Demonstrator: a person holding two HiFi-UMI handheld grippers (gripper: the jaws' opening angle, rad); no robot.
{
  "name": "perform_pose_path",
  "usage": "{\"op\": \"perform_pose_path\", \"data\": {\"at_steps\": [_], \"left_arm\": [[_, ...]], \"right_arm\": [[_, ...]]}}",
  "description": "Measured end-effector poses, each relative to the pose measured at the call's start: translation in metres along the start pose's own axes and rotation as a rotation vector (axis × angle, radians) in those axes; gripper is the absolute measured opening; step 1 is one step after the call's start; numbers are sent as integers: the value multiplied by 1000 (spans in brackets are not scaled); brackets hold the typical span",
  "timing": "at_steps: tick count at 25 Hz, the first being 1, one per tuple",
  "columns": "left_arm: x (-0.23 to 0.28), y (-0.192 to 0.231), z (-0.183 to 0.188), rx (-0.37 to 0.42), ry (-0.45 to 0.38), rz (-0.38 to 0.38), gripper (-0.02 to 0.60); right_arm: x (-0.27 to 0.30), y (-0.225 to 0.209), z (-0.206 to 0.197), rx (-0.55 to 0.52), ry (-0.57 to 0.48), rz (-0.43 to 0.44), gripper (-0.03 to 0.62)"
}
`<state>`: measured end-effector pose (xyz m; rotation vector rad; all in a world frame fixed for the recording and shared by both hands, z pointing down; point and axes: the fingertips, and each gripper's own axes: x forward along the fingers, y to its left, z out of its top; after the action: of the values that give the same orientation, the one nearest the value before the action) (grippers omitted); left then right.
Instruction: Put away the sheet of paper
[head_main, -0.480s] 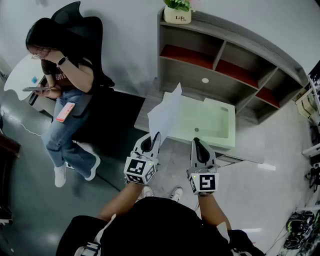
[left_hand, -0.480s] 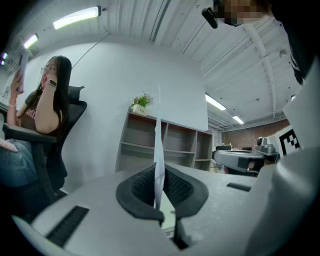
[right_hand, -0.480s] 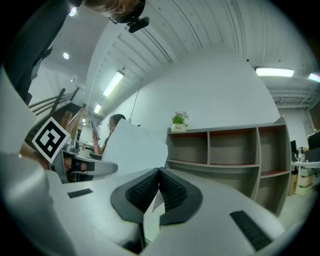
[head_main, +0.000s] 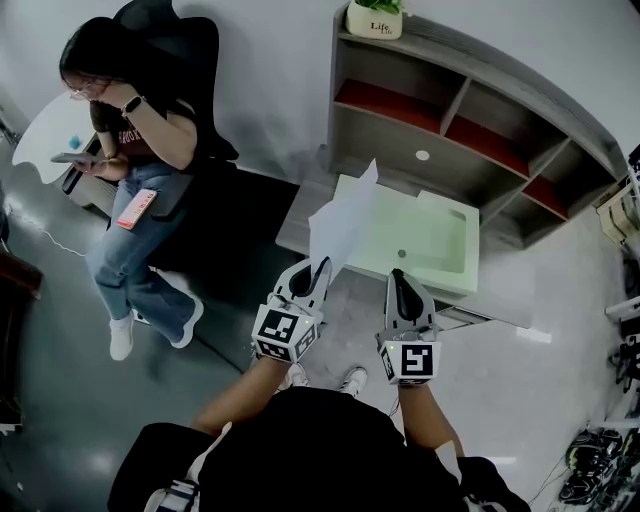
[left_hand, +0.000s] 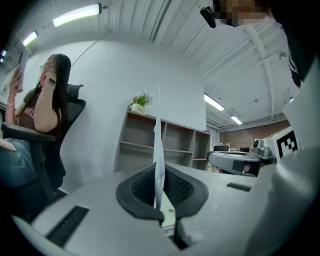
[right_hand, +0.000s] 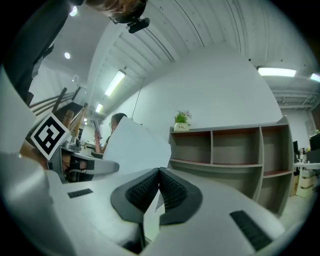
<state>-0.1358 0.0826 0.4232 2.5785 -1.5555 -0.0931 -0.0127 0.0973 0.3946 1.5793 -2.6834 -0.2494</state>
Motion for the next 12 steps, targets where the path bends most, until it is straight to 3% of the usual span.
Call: {"op": "perform_pose_path", "data": {"at_steps": [12], "left_arm": [[-19, 19, -6, 3, 10, -15, 6]], "right_arm": [[2, 19, -4, 22, 13, -15, 21]]}}
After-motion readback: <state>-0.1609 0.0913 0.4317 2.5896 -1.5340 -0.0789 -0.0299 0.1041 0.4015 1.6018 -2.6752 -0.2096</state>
